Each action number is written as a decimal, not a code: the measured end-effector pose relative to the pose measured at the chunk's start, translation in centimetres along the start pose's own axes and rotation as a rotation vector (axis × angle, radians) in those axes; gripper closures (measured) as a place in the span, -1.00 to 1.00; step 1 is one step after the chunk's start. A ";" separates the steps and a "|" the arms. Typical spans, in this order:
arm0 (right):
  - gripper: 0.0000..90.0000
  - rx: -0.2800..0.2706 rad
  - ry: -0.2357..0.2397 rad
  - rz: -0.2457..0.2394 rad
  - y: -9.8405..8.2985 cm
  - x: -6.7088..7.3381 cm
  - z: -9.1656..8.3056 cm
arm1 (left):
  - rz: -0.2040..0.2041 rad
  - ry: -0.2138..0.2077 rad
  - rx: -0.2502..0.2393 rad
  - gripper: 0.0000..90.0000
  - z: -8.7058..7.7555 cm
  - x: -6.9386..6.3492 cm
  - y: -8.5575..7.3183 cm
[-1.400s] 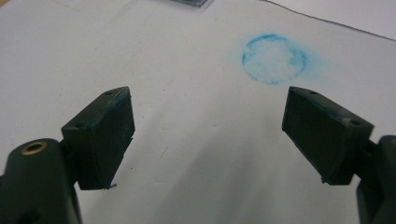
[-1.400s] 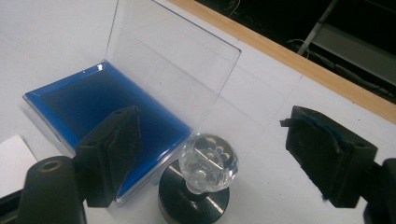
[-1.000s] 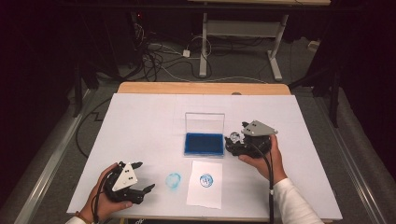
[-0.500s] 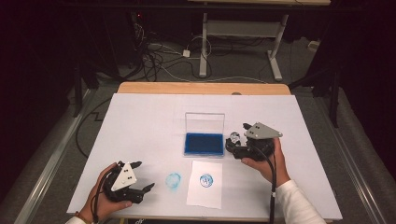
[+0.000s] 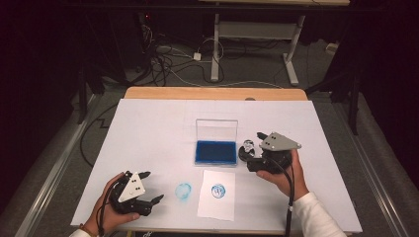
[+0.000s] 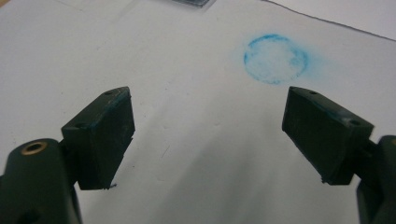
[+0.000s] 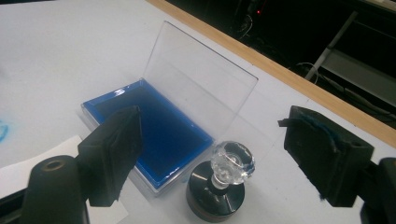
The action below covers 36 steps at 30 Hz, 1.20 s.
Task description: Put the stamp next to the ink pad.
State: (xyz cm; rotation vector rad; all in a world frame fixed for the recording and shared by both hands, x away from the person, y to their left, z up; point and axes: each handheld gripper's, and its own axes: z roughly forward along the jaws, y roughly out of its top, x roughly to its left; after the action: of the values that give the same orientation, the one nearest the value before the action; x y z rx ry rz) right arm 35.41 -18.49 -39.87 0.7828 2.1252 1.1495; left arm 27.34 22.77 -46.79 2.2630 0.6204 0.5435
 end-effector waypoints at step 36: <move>-0.56 -0.042 0.026 -0.043 -0.5 1.5 -3.8 | 0.002 0.001 0.003 -0.63 0.0 0.0 0.0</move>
State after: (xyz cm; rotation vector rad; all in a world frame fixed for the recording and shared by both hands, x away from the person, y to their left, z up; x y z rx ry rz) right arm 31.54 -19.56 -38.95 0.7029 2.1212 1.1838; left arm 27.33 22.77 -46.79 2.2663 0.6201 0.5447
